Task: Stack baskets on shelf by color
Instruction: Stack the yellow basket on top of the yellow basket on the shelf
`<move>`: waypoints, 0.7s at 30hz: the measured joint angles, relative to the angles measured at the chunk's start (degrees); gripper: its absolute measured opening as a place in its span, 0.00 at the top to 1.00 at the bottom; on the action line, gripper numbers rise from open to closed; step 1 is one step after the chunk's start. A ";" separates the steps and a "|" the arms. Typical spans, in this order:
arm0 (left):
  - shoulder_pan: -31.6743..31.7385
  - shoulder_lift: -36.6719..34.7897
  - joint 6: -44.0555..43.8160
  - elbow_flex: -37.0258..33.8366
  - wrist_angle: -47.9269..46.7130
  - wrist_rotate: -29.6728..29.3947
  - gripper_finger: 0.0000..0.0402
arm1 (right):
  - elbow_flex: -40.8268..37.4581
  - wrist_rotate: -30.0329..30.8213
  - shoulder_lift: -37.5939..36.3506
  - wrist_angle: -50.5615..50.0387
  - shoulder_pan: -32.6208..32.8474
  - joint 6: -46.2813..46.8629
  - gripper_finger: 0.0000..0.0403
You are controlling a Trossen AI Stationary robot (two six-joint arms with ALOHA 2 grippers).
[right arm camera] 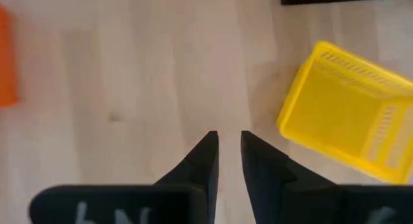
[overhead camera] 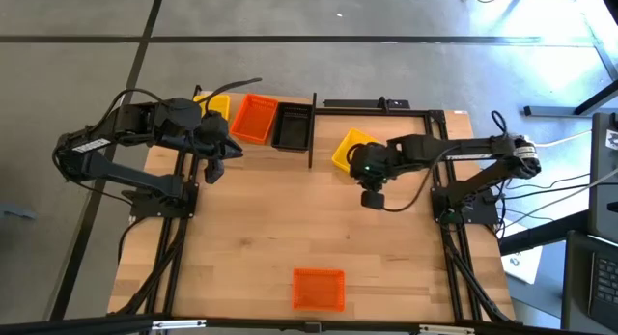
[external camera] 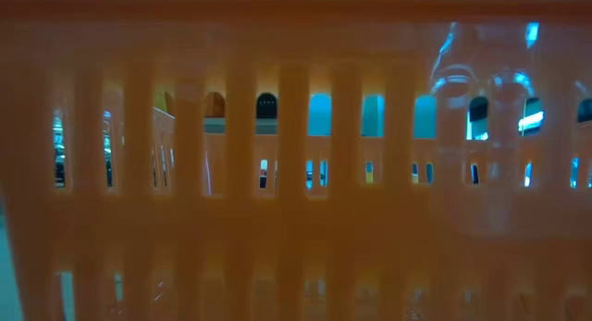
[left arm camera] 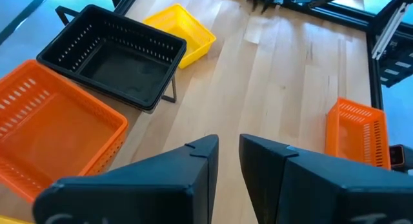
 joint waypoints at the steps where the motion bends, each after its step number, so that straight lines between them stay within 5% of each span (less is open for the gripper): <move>1: -0.01 0.00 0.00 0.00 -0.01 0.01 0.86 | -1.61 0.19 0.11 1.88 -0.54 -0.88 0.84; 12: -0.02 0.04 -0.03 0.00 1.32 -0.01 0.86 | -19.88 7.19 0.45 24.99 -4.93 -8.26 0.84; 21: -0.02 1.66 -0.27 0.07 1.66 -0.05 0.86 | -25.35 8.40 0.45 32.59 -8.13 -6.78 0.84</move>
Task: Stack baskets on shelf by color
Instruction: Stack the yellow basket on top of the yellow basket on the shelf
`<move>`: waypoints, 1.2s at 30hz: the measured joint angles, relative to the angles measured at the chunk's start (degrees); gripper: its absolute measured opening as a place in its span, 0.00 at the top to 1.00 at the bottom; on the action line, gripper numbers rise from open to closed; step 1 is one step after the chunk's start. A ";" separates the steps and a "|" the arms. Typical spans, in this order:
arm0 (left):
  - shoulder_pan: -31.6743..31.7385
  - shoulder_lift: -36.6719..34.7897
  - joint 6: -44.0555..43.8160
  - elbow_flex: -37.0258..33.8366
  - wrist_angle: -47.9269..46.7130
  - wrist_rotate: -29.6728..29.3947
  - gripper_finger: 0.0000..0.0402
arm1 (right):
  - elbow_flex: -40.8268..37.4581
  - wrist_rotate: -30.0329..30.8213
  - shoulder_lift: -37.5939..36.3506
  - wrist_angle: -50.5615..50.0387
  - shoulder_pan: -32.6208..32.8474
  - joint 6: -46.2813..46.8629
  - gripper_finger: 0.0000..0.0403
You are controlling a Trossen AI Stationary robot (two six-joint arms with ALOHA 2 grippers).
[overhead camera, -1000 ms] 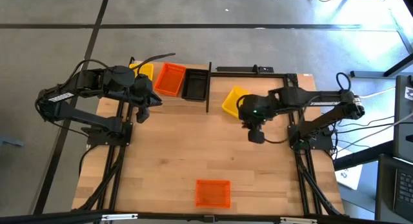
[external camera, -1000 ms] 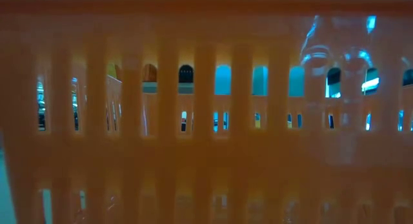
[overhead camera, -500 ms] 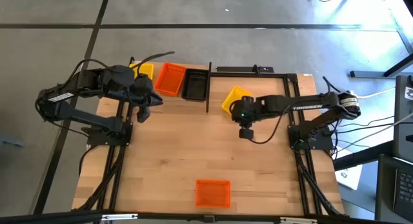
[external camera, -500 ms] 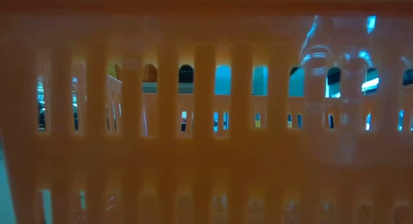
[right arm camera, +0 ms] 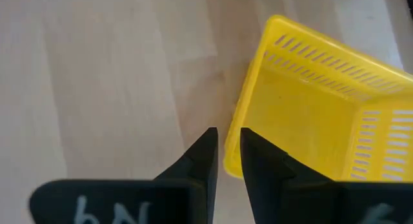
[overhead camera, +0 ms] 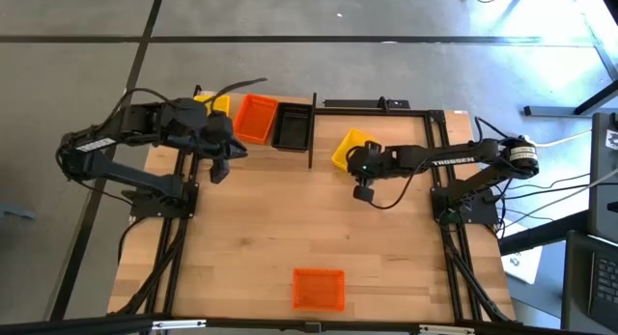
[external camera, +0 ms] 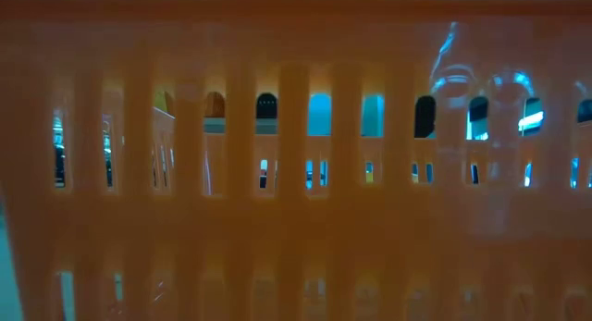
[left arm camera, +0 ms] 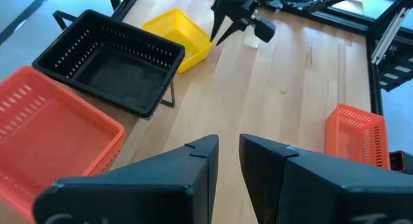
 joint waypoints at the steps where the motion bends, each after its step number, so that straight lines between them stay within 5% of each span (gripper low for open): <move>1: 0.00 0.25 0.00 0.00 0.01 0.00 0.86 | -0.28 0.00 0.00 0.82 -0.35 0.04 0.84; 32: 0.00 5.05 0.46 -0.07 2.06 0.04 0.86 | -0.66 -6.34 9.06 4.01 -4.49 0.48 0.84; 36: 0.01 5.05 0.43 -0.07 2.06 0.04 0.86 | -0.58 -6.79 9.35 4.18 -4.49 2.18 0.90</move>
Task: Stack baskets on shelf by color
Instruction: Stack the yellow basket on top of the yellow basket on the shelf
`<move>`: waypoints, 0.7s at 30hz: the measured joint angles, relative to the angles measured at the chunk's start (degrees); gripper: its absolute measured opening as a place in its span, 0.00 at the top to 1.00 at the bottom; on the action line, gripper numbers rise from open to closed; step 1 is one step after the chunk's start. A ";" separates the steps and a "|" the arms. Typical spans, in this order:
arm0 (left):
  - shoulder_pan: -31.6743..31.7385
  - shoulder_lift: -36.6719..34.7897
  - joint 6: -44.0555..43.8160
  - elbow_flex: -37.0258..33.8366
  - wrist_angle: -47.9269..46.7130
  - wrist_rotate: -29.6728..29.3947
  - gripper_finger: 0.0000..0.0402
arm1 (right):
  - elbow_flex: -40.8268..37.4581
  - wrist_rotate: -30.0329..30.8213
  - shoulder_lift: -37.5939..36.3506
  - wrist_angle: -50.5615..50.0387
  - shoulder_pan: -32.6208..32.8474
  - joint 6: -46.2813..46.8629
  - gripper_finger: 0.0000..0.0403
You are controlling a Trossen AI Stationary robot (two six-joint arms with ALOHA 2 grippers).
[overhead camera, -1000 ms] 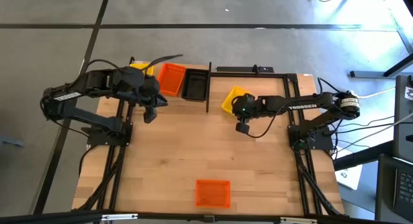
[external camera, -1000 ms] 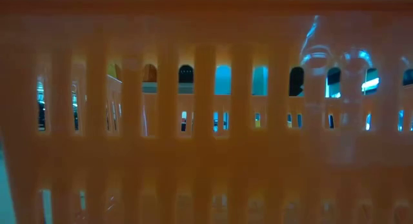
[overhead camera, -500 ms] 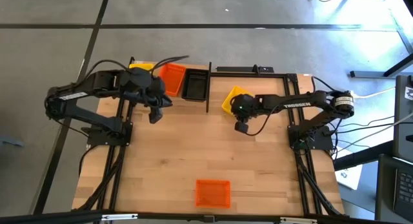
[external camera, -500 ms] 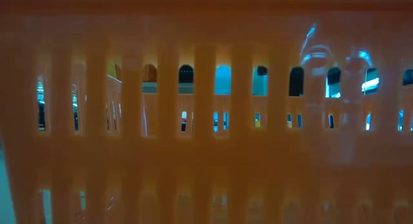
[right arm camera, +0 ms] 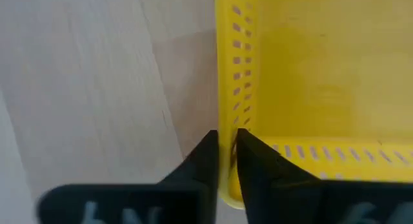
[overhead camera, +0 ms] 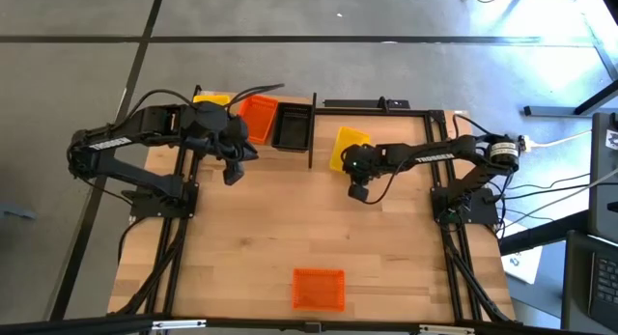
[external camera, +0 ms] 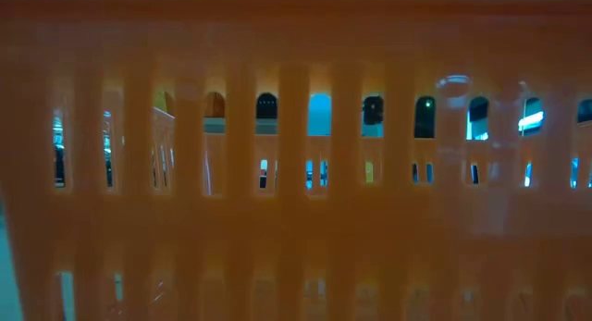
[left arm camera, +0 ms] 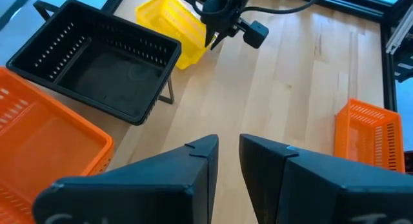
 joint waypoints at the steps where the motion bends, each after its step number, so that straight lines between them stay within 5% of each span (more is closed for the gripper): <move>1: -0.01 0.00 -0.01 0.00 -0.02 0.00 0.86 | 0.10 -0.28 -0.22 -0.06 0.03 0.58 0.94; 14: -0.10 0.00 -0.02 0.00 -0.04 0.70 0.86 | 11.18 -7.20 -0.52 -15.82 14.21 2.34 0.99; 21: -0.10 0.00 0.03 0.00 -0.04 0.70 0.86 | 15.91 -8.76 -0.23 -16.17 24.84 -6.86 1.00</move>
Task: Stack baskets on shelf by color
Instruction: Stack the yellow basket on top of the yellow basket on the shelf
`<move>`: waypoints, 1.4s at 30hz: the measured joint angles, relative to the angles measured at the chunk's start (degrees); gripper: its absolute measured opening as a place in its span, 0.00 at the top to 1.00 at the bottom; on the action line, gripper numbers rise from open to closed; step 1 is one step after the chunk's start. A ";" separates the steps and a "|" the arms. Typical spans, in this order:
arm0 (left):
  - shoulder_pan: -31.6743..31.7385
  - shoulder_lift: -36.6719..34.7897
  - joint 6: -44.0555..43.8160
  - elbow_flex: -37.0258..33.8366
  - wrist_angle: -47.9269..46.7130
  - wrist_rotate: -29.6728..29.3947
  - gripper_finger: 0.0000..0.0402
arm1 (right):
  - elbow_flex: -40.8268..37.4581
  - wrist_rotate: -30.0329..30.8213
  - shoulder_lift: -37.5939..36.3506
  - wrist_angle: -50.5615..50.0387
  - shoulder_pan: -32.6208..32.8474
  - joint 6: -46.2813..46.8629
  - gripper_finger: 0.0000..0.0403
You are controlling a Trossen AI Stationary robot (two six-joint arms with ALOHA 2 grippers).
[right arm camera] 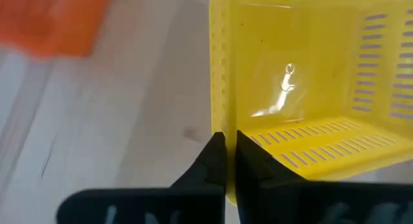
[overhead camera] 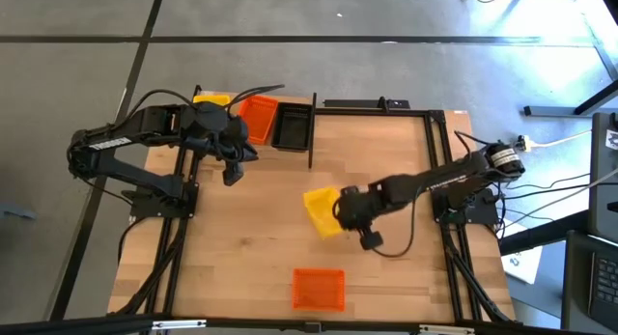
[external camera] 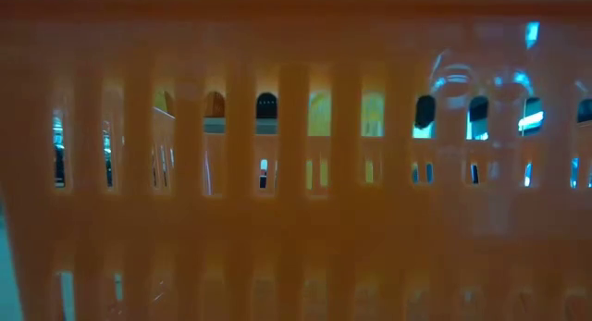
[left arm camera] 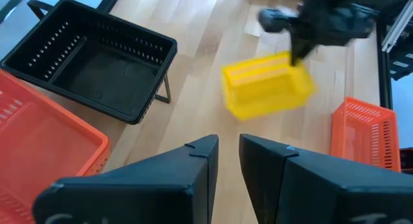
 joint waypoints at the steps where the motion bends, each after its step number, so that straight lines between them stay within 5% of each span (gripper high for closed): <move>1: 0.00 0.00 0.00 0.00 0.00 0.00 0.86 | 0.27 0.38 0.31 0.16 1.02 -2.28 1.00; 11: 0.00 0.00 1.38 0.00 -0.02 0.00 0.86 | 0.36 5.26 8.70 1.07 4.40 -10.48 0.97; 23: 0.00 0.00 1.12 0.00 -0.54 0.00 0.86 | 1.50 5.06 9.36 0.34 4.34 -5.51 0.84; 33: -0.21 0.00 2.18 0.00 -2.62 0.04 0.86 | 16.15 5.06 9.24 -11.73 4.34 -3.60 0.77; 42: -6.96 1.52 22.66 0.09 -2.12 2.88 0.86 | 29.07 5.10 8.47 -24.48 4.34 3.30 0.77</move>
